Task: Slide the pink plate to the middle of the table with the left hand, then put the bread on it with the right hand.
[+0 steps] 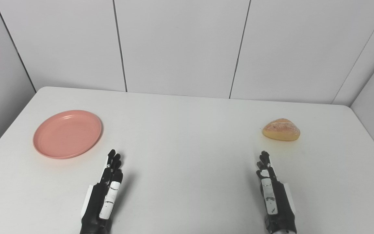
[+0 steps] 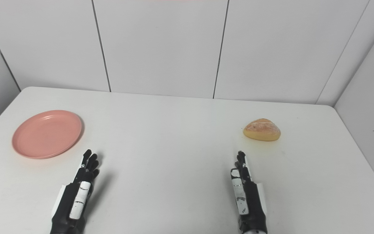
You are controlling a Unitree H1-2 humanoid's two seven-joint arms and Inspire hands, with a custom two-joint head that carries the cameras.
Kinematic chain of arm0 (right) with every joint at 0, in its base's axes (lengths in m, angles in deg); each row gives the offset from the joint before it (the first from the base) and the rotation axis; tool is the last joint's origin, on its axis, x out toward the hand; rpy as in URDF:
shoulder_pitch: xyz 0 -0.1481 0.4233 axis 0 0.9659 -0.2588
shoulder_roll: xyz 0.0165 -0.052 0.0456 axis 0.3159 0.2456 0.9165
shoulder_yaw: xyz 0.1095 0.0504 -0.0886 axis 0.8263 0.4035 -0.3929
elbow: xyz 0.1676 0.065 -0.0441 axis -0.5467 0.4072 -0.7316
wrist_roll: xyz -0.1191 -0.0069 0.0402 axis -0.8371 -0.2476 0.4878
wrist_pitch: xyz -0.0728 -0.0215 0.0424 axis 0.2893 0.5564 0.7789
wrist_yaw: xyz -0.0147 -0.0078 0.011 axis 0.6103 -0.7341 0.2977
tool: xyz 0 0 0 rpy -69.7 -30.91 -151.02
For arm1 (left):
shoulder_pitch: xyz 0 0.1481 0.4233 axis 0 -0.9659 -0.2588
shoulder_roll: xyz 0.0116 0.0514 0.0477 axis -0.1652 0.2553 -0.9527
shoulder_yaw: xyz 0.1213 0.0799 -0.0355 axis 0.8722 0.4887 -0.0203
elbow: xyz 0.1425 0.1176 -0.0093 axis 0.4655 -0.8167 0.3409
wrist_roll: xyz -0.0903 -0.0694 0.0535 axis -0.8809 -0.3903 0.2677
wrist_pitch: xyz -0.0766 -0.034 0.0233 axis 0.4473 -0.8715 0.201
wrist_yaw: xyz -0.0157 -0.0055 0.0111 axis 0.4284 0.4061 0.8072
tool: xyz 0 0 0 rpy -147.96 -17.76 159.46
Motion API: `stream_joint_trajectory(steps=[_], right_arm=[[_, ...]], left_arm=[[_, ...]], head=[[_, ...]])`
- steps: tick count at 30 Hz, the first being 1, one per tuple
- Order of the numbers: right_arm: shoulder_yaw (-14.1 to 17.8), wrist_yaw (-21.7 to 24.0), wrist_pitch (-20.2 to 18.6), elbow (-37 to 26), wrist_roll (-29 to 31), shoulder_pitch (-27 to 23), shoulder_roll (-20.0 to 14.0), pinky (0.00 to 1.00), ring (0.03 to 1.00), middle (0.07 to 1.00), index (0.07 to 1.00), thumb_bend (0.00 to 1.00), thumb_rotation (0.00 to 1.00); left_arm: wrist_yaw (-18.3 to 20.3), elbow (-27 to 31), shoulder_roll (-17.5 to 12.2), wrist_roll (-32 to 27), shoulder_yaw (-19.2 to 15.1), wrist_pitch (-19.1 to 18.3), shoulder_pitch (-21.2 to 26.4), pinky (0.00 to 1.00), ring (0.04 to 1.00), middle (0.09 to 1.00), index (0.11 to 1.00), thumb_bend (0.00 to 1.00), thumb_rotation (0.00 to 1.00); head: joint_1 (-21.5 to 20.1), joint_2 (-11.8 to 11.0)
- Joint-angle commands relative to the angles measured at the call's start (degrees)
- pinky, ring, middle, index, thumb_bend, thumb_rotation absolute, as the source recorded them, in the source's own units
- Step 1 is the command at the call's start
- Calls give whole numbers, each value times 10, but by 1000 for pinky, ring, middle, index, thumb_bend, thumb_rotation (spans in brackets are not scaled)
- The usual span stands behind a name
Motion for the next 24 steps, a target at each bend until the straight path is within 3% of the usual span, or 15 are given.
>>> stream_joint_trajectory(steps=[1,9,24], right_arm=[[-4,-1,-18,-9,0,-4,9,1000,1000,1000,983,830,1000],[-12,-9,-15,-3,-12,-6,19,1000,996,1000,987,826,1000],[-14,-12,-11,0,-13,-7,21,1000,988,998,985,810,1000]], left_arm=[[6,5,-6,-3,1,7,6,1000,1000,1000,1000,724,898],[13,-1,-17,-18,-8,5,8,1000,1000,1000,1000,708,892],[14,-6,-21,-15,-8,8,9,1000,1000,1000,1000,724,897]], head=[[-4,0],[-28,-1],[-30,-2]])
